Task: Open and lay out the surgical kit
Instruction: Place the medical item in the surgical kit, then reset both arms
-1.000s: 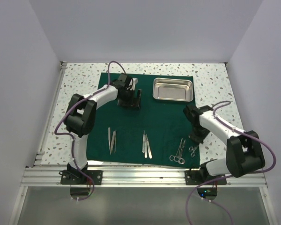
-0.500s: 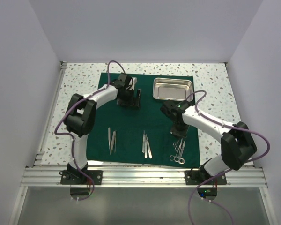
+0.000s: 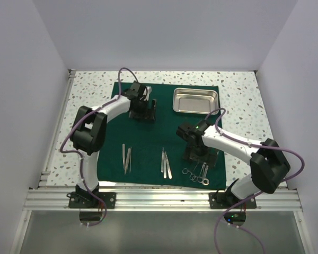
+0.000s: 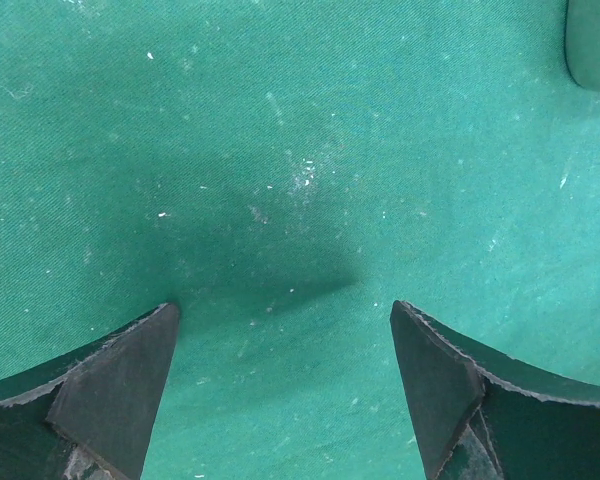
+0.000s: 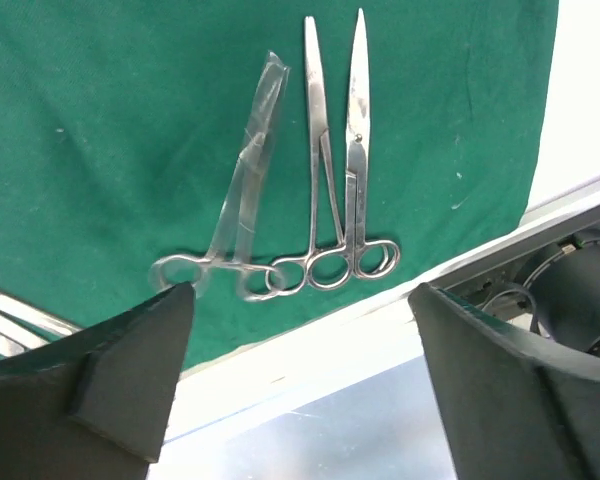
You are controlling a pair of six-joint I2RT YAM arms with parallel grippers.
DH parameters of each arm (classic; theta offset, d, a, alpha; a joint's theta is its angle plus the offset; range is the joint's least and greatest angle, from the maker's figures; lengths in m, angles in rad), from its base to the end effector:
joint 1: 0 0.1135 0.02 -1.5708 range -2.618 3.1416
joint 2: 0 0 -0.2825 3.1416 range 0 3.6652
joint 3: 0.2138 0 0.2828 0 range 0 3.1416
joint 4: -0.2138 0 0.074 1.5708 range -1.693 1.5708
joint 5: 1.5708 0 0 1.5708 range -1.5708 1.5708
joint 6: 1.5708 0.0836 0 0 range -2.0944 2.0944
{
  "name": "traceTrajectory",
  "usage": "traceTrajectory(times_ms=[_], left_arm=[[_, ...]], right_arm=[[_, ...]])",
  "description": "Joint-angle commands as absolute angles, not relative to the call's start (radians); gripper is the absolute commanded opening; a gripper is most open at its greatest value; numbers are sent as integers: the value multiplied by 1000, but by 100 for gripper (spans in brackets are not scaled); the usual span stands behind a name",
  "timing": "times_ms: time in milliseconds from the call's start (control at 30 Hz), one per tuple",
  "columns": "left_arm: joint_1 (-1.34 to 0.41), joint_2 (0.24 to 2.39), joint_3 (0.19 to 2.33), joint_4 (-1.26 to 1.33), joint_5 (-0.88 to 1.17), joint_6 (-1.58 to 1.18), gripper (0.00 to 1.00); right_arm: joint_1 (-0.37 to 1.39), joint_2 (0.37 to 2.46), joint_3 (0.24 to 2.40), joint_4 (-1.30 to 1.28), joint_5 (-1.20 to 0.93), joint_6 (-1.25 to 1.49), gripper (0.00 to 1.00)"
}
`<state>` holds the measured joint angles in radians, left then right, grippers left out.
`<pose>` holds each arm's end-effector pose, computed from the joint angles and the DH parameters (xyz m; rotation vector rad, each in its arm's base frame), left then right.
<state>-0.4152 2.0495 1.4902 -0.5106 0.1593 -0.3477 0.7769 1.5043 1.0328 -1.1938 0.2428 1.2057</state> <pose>0.4443 -0.2104 0.1312 0.1462 2.6953 -0.4569 0.1995 0.1680 0.1688 0.6159 2.9091 -0.3163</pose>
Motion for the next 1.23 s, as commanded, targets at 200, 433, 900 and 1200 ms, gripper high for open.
traceTrajectory(times_ms=[200,433,900,1200], left_arm=[[-410,1941,1506,-514,130,-330,92],[-408,1829,1525,-586,68,-334,92],[-417,1011,1235,-626,-288,-525,93],[-419,819,1315,-873,-341,-558,96]], right_arm=[[782,1414,1224,-1221,310,1120,99],[785,1313,1609,-1356,432,872,99],[784,835,1443,-1135,433,761,99],[784,752,1427,-1320,451,787,99]])
